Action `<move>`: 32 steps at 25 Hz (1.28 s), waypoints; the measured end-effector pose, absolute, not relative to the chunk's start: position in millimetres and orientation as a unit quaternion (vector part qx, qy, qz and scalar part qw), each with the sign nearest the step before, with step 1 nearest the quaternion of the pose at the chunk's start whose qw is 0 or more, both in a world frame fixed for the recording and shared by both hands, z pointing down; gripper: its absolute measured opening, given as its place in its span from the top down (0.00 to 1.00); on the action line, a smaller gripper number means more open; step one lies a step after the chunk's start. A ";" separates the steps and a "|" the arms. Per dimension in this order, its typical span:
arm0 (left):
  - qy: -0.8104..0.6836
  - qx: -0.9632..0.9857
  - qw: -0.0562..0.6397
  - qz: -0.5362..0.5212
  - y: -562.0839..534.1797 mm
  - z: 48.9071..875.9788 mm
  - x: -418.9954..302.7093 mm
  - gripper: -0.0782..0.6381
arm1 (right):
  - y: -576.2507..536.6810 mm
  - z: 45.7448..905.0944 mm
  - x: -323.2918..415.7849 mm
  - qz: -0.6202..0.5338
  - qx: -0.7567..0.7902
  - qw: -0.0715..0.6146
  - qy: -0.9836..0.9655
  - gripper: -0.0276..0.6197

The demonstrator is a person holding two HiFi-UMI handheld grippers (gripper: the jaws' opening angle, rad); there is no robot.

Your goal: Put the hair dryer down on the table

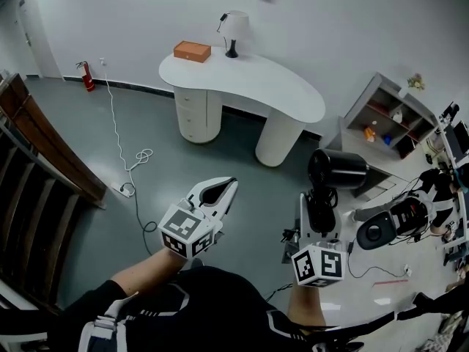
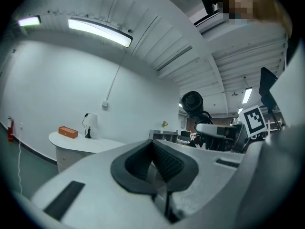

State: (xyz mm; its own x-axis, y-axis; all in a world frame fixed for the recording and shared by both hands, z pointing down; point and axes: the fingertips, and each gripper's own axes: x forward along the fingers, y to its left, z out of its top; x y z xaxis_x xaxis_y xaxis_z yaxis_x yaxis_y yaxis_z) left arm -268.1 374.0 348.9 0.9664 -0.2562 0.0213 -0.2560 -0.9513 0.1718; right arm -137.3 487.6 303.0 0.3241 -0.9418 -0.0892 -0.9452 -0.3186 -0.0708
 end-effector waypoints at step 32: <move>-0.117 0.991 0.064 -0.014 280.6 356.6 -289.2 0.88 | 386.2 313.3 -165.0 0.013 -0.815 0.031 0.579 0.58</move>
State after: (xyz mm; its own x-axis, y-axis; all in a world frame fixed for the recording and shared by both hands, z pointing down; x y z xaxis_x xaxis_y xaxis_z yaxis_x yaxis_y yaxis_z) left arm -289.2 280.6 356.6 0.9723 -0.2334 -0.0133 -0.2298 -0.9645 0.1304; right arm -165.0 386.2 313.3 0.3296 -0.9424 -0.0574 -0.9440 -0.3280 -0.0353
